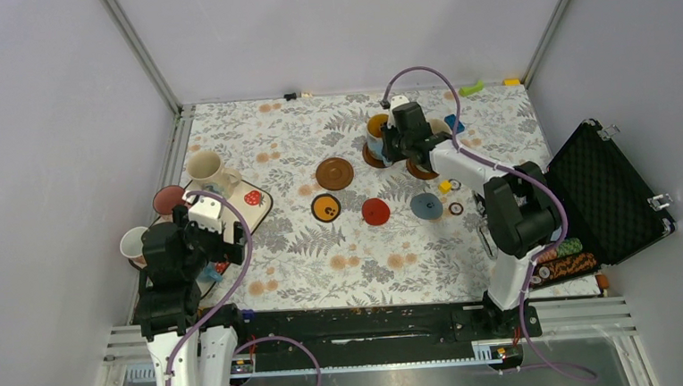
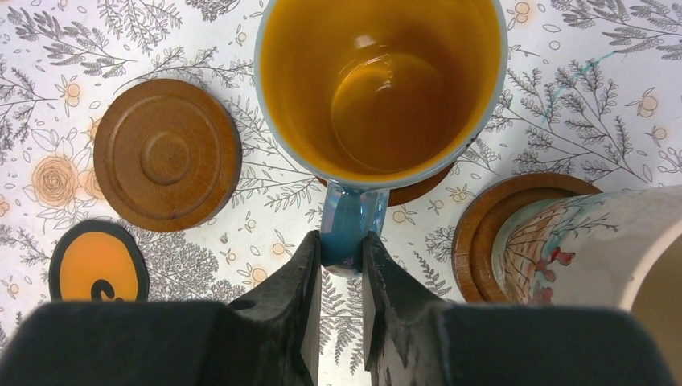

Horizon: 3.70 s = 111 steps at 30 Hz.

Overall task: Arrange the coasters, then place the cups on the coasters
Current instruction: Place the cup on the coaster, then move the coaster to the center of the board.

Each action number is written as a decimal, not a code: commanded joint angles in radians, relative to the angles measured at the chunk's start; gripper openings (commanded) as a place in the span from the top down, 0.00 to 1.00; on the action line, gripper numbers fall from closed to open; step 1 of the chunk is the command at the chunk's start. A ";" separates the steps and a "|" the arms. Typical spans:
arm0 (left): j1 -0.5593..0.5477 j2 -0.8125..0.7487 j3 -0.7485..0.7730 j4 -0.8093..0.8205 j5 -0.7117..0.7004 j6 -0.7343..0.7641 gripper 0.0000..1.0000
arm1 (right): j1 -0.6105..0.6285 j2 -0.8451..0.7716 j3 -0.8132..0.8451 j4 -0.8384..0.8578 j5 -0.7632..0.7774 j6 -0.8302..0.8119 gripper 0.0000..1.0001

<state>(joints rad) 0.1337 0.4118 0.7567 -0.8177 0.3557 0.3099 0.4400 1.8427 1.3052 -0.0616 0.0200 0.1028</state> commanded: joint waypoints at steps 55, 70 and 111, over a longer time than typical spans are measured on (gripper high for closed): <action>0.044 -0.077 -0.012 0.019 0.052 0.018 0.01 | 0.446 -0.350 -0.195 -0.234 -0.398 -0.480 0.16; 0.061 -0.060 -0.008 0.024 0.039 0.010 0.01 | 0.479 0.163 0.286 -0.397 -0.234 -0.225 0.16; 0.074 -0.082 -0.019 0.045 0.032 -0.001 0.01 | 0.306 0.554 0.724 -0.772 -0.352 0.063 0.38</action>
<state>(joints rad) 0.2008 0.3397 0.7429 -0.8158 0.3840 0.3145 0.7361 2.4645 2.1353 -0.7742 -0.3367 0.1944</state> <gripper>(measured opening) 0.985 0.622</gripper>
